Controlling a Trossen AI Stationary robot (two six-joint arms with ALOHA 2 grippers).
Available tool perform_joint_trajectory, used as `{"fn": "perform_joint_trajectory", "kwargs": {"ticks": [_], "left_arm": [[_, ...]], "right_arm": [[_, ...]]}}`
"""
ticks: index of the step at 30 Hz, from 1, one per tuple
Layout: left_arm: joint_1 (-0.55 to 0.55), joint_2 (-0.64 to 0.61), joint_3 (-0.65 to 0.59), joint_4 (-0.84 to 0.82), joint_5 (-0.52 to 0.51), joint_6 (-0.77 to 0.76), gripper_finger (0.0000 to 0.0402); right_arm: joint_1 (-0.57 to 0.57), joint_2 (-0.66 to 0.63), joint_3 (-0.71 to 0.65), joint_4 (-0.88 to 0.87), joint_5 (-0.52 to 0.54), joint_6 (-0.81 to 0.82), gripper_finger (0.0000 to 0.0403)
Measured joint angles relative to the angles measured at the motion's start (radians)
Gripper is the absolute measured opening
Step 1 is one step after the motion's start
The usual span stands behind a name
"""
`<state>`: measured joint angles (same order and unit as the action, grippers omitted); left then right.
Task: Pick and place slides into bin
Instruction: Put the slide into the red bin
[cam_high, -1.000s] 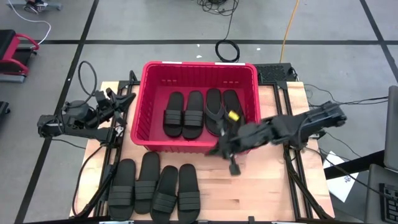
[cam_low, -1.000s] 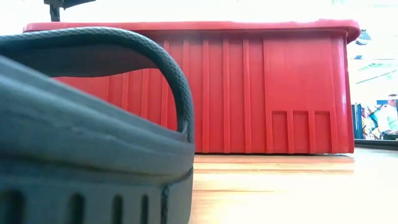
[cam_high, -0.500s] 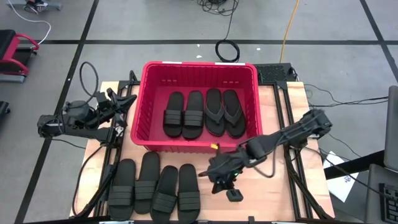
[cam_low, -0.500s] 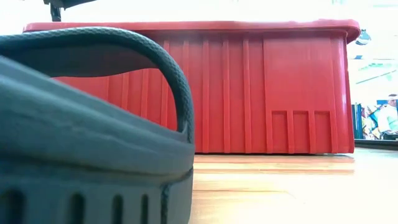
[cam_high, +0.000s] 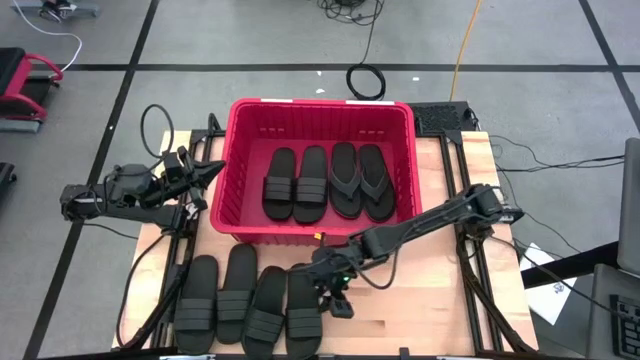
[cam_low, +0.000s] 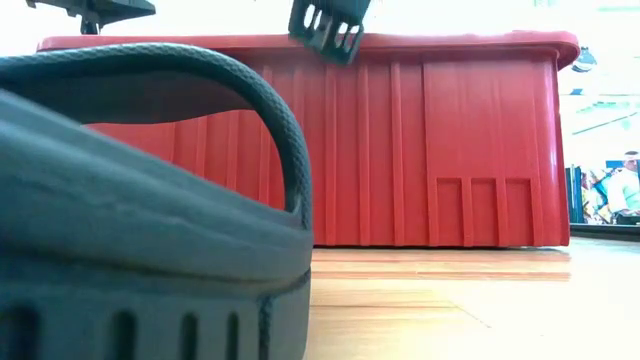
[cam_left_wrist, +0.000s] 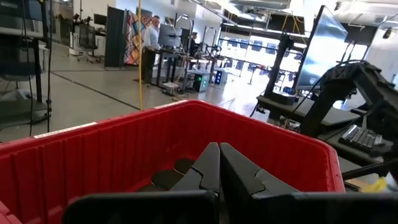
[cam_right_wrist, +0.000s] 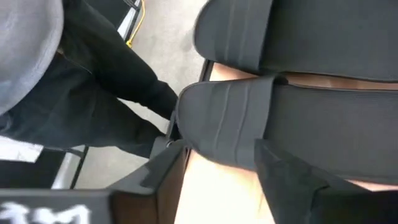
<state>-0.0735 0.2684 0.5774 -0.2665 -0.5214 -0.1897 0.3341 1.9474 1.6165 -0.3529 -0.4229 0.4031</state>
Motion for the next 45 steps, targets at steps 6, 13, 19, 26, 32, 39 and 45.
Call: {"fn": "perform_joint_trajectory", "kwargs": {"ticks": [6,13,19,26,32,39,45], "left_arm": [[0.0,0.0,0.0,0.0,-0.001,0.001,0.0008],[0.0,0.0,0.0,0.001,-0.001,0.003,0.0008],[0.0,0.0,0.0,0.002,-0.001,0.009,0.0008],[0.0,0.0,0.0,0.001,0.0,0.028,0.0008],[0.0,0.0,0.0,0.001,0.0,0.03,0.0008],[0.0,0.0,0.0,0.001,0.007,0.03,0.0008],[0.0,0.0,0.0,0.0,0.008,0.029,0.0008]], "right_arm": [[0.002,0.063,0.0,0.067,-0.024,0.05,0.0226],[-0.012,0.123,0.0,0.079,0.003,0.097,0.0235],[-0.013,0.196,-0.002,0.17,-0.006,0.177,0.0235],[-0.01,0.215,-0.002,0.213,-0.086,0.246,0.0235],[-0.004,0.215,-0.002,0.189,-0.097,0.278,0.0234],[0.001,0.215,-0.051,0.197,-0.052,0.289,0.0202],[0.001,0.212,-0.127,0.341,-0.055,0.346,0.014]]}}
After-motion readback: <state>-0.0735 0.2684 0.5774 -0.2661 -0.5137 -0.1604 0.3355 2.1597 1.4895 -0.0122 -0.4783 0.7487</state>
